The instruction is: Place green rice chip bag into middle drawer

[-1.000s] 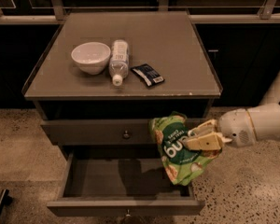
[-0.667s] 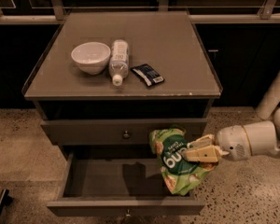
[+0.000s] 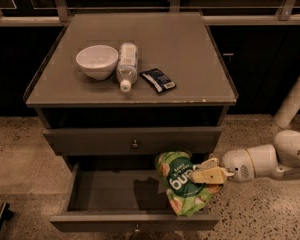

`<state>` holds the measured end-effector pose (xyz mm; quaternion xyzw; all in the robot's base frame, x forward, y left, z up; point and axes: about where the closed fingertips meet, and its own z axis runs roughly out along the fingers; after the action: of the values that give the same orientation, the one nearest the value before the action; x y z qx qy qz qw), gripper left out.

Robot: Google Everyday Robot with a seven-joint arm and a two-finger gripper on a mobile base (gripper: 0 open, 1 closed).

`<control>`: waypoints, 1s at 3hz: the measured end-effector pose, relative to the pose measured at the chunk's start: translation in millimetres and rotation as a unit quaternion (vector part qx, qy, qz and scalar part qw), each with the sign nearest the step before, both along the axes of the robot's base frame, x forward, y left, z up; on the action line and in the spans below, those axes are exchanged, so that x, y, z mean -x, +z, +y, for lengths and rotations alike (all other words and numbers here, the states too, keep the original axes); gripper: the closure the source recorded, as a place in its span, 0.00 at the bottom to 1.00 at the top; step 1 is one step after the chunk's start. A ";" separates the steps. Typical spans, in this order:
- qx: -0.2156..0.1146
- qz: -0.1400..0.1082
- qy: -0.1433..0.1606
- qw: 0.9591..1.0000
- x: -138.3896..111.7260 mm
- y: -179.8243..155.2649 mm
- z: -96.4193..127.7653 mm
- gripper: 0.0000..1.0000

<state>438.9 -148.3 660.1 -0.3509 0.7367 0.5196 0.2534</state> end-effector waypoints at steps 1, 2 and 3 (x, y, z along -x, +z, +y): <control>-0.010 0.018 -0.008 1.000 -9.7 -30.9 -1.3 1.00; -0.020 0.050 -0.007 0.999 -25.9 -75.5 2.9 1.00; -0.030 0.077 -0.012 0.996 -44.4 -109.3 5.2 1.00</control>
Offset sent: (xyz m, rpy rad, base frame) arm 0.0473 0.0054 -0.1322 0.0629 0.1810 -0.0185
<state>483.3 -143.1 550.8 -0.2933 0.7421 0.5640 0.2125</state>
